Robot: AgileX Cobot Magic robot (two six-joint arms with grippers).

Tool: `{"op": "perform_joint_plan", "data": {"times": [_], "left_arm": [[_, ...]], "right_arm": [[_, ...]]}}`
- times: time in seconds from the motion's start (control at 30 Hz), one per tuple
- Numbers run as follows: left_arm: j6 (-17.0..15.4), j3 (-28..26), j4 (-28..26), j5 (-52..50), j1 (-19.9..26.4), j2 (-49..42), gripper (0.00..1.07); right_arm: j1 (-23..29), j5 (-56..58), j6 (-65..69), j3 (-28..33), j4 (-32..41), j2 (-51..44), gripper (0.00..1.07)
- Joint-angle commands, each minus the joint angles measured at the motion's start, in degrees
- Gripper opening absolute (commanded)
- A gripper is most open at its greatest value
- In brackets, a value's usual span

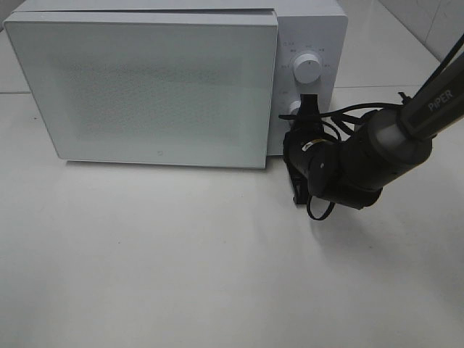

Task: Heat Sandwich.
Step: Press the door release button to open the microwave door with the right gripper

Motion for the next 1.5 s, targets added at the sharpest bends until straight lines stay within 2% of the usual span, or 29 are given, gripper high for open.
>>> {"op": "perform_joint_plan", "data": {"times": [0.03, 0.57, 0.93, 1.27, 1.5], "left_arm": [[-0.34, 0.17, -0.23, -0.52, 0.34, -1.15, 0.97], [-0.34, 0.17, -0.23, -0.52, 0.34, -1.15, 0.97], [-0.34, 0.17, -0.23, -0.52, 0.34, -1.15, 0.97], [-0.34, 0.17, -0.23, -0.52, 0.34, -1.15, 0.97], [-0.34, 0.17, -0.23, -0.52, 0.34, -1.15, 0.97]], "right_arm": [[-2.69, -10.71, -2.23, -5.56, -2.92, 0.06, 0.0], [-2.69, -10.54, -4.24, -6.65, -2.75, 0.06, 0.0], [-2.58, -4.64, -4.24, -6.47, -2.69, -0.17, 0.0], [-1.09, 3.72, -0.17, -0.92, -5.04, -3.15, 0.0], [0.74, 4.35, 0.4, 3.27, -4.58, -4.58, 0.0]]}}
